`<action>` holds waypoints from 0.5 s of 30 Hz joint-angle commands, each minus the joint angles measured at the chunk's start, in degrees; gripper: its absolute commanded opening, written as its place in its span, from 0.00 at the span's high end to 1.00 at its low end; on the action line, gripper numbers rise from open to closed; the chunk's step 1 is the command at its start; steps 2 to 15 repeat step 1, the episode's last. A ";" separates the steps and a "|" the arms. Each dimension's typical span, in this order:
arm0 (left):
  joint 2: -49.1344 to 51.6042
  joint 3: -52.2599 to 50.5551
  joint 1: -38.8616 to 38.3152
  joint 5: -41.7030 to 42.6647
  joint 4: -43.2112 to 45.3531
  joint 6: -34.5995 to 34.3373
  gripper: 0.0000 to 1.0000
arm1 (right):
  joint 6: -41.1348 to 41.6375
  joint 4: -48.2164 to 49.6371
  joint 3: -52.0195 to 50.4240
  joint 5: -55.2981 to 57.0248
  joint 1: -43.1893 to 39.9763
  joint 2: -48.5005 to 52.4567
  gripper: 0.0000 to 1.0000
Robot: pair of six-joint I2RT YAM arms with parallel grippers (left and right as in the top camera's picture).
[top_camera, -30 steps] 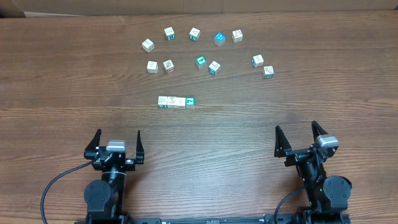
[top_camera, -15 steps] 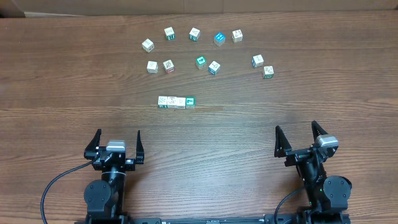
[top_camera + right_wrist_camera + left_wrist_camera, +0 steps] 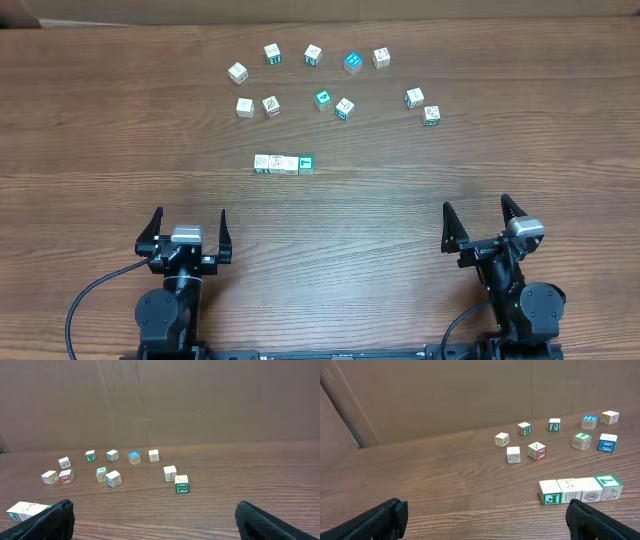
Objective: Form a horizontal line
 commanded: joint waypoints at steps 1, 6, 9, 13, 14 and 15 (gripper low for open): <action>-0.66 -0.28 0.04 -0.37 0.22 1.07 0.00 | 0.33 0.22 -0.61 -0.33 0.31 -0.57 0.00; -0.66 -0.28 0.04 -0.37 0.22 1.07 0.00 | 0.33 0.22 -0.61 -0.33 0.31 -0.57 0.00; -0.66 -0.28 0.04 -0.37 0.22 1.07 0.00 | 0.33 0.22 -0.61 -0.33 0.31 -0.57 0.00; -0.66 -0.28 0.04 -0.37 0.22 1.07 0.00 | 0.33 0.22 -0.61 -0.33 0.31 -0.57 0.00; -0.66 -0.28 0.04 -0.37 0.22 1.07 0.00 | 0.33 0.22 -0.61 -0.33 0.31 -0.57 0.00; -0.66 -0.28 0.04 -0.37 0.22 1.07 0.00 | 0.33 0.22 -0.61 -0.33 0.31 -0.57 0.00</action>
